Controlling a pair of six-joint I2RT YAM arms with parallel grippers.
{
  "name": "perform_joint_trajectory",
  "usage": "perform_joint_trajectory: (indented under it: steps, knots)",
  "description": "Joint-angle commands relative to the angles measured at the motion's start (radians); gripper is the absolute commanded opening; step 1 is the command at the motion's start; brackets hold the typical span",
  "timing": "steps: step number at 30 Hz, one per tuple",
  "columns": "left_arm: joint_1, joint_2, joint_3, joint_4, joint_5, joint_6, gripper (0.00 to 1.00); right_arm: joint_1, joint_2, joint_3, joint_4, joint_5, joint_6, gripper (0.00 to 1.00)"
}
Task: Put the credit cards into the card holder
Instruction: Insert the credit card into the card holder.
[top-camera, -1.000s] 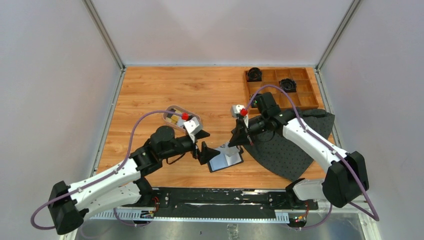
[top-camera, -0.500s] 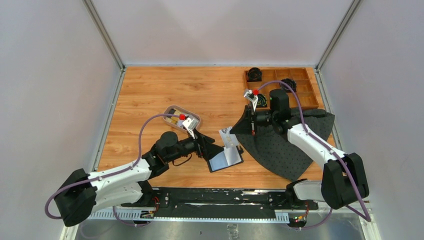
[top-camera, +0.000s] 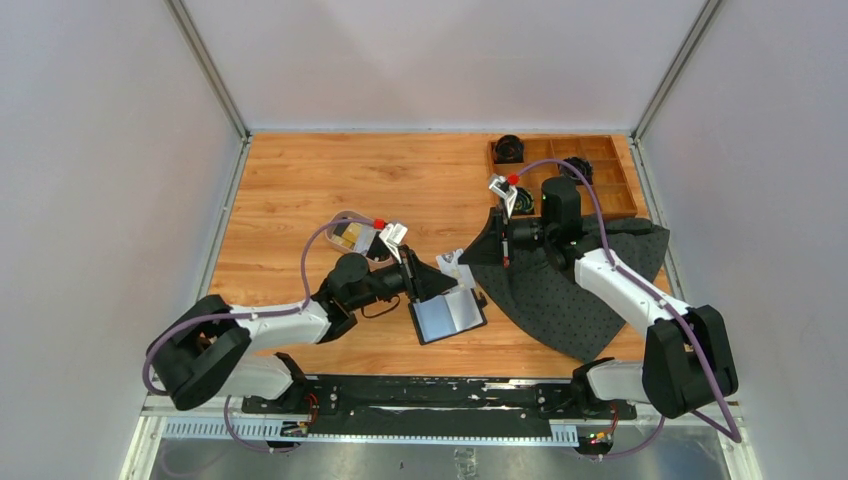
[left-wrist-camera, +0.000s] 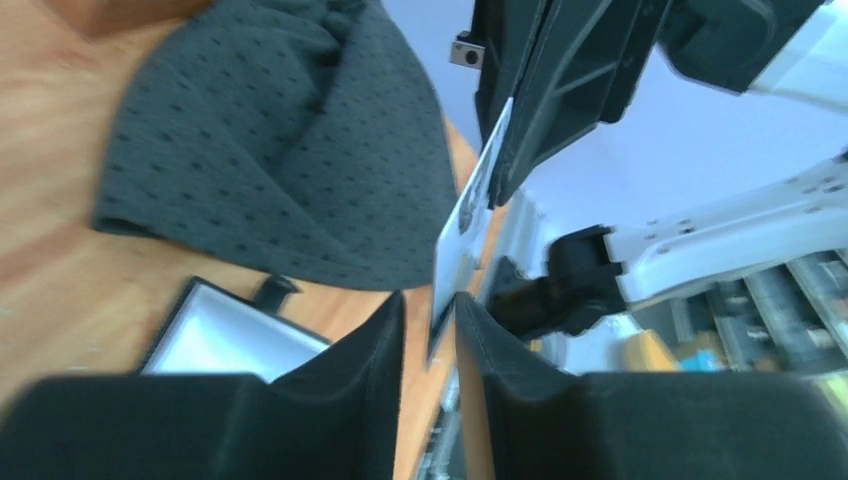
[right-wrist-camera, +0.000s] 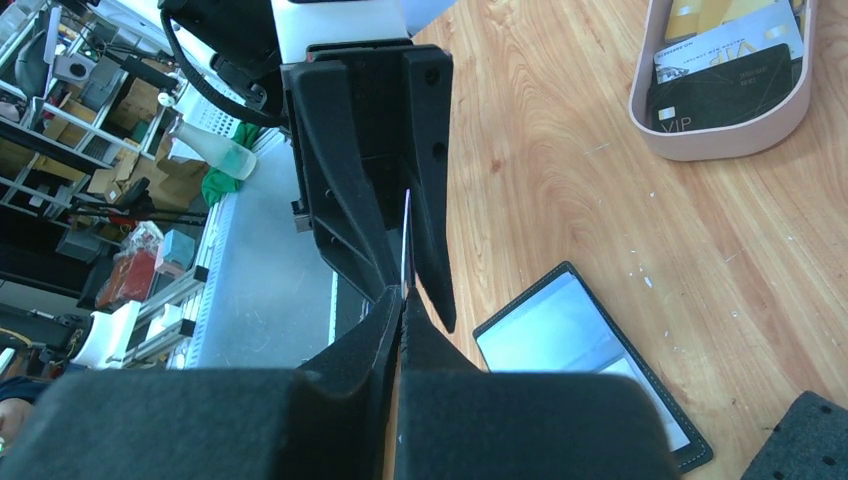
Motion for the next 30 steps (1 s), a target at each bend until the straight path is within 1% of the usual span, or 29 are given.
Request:
perform_joint_trajectory:
  steps: [1,2,3,5,6,7,8,9,11,12,14,15,18,24,27,30]
  knots:
    - [0.021,0.069,0.031,0.193,0.099,-0.065,0.17,-0.013,0.005,-0.016,0.028,-0.019,0.017,0.00]
    - [0.026,0.080,0.035,0.203,0.117,-0.069,0.08,-0.013,0.007,-0.016,0.026,-0.020,0.013,0.00]
    - [0.030,0.088,0.036,0.212,0.131,-0.070,0.02,-0.013,0.009,-0.014,0.019,-0.022,0.000,0.00]
    - [0.040,0.091,0.030,0.223,0.160,-0.068,0.00,-0.013,0.010,-0.001,-0.024,-0.031,-0.059,0.00]
    - [0.045,0.086,0.026,0.219,0.175,-0.061,0.00,-0.014,0.008,0.014,-0.074,-0.041,-0.119,0.00]
    - [0.051,0.076,0.020,0.203,0.193,-0.048,0.00,-0.014,0.006,0.033,-0.140,-0.047,-0.194,0.03]
    - [0.057,0.064,0.015,0.177,0.212,-0.029,0.00,-0.014,0.002,0.058,-0.237,-0.049,-0.299,0.10]
    - [0.061,0.051,0.011,0.147,0.233,-0.003,0.00,-0.014,-0.002,0.082,-0.329,-0.048,-0.402,0.18]
    - [0.067,0.015,0.015,0.002,0.270,0.071,0.00,-0.013,-0.006,0.126,-0.505,-0.045,-0.602,0.38]
    - [0.067,-0.002,0.021,-0.059,0.287,0.114,0.00,-0.014,-0.007,0.140,-0.564,-0.040,-0.666,0.47]
    - [0.068,-0.033,0.028,-0.149,0.318,0.172,0.00,-0.013,-0.011,0.145,-0.601,-0.038,-0.706,0.60]
    - [0.069,-0.045,0.030,-0.172,0.330,0.188,0.00,-0.013,-0.010,0.143,-0.605,-0.049,-0.712,0.63]
    - [0.069,-0.060,0.037,-0.205,0.366,0.212,0.00,-0.008,0.006,0.146,-0.609,-0.089,-0.712,0.66]
    - [0.069,-0.017,0.065,-0.205,0.424,0.207,0.00,0.034,0.029,0.149,-0.617,-0.083,-0.712,0.66]
    - [0.069,-0.001,0.076,-0.204,0.440,0.208,0.00,0.055,0.041,0.153,-0.626,-0.075,-0.716,0.63]
    - [0.069,0.011,0.082,-0.205,0.447,0.207,0.00,0.074,0.055,0.159,-0.639,-0.064,-0.725,0.57]
